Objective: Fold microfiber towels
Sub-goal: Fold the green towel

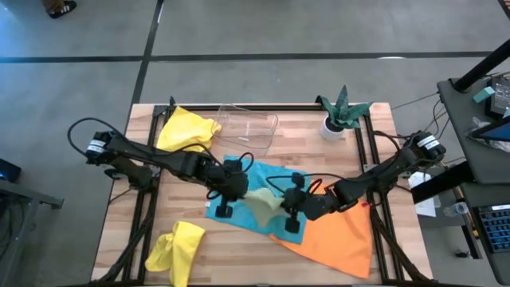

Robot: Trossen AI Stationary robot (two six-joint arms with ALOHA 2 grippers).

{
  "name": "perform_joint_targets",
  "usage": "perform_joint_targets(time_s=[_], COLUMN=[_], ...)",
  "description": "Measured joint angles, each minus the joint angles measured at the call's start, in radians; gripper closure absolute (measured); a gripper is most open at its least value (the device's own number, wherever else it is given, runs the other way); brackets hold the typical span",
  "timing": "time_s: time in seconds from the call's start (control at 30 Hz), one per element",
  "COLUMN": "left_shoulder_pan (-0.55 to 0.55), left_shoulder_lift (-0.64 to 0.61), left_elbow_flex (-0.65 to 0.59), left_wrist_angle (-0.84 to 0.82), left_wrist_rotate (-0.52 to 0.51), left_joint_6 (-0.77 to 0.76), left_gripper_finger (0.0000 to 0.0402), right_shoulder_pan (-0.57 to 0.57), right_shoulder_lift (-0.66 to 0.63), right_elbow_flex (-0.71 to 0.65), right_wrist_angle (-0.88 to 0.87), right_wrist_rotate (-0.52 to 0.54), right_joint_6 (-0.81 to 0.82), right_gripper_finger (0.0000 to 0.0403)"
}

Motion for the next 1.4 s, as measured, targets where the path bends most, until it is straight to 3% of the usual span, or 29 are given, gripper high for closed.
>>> perform_joint_targets(time_s=[0.17, 0.43, 0.77, 0.93, 1.13, 1.23, 1.4], left_shoulder_pan=[-0.038, -0.052, 0.149, 0.268, 0.331, 0.332, 0.325], left_shoulder_lift=[-0.006, -0.040, -0.026, -0.023, -0.021, -0.024, -0.031], left_elbow_flex=[0.031, 0.012, -0.148, -0.215, -0.303, -0.310, -0.296], left_wrist_angle=[-0.017, -0.004, 0.088, 0.199, 0.350, 0.305, 0.335], left_wrist_rotate=[0.115, 0.164, 0.194, 0.209, 0.202, 0.197, 0.185], left_joint_6=[-0.002, 0.006, 0.033, 0.069, 0.132, 0.171, 0.189], left_gripper_finger=[0.0401, 0.0401, 0.0401, 0.0401, 0.0401, 0.0385, 0.0322], right_shoulder_pan=[-0.001, -0.040, -0.199, -0.260, -0.310, -0.332, -0.358], right_shoulder_lift=[0.000, -0.002, -0.006, -0.006, -0.006, -0.005, -0.007], right_elbow_flex=[-0.001, -0.023, -0.188, -0.229, -0.286, -0.323, -0.347], right_wrist_angle=[0.119, 0.147, 0.223, 0.217, 0.227, 0.172, 0.217], right_wrist_rotate=[-0.176, -0.238, -0.289, -0.284, -0.284, -0.289, -0.287], right_joint_6=[0.008, 0.046, 0.132, 0.132, 0.156, 0.172, 0.214], right_gripper_finger=[0.0394, 0.0394, 0.0394, 0.0393, 0.0392, 0.0392, 0.0391])
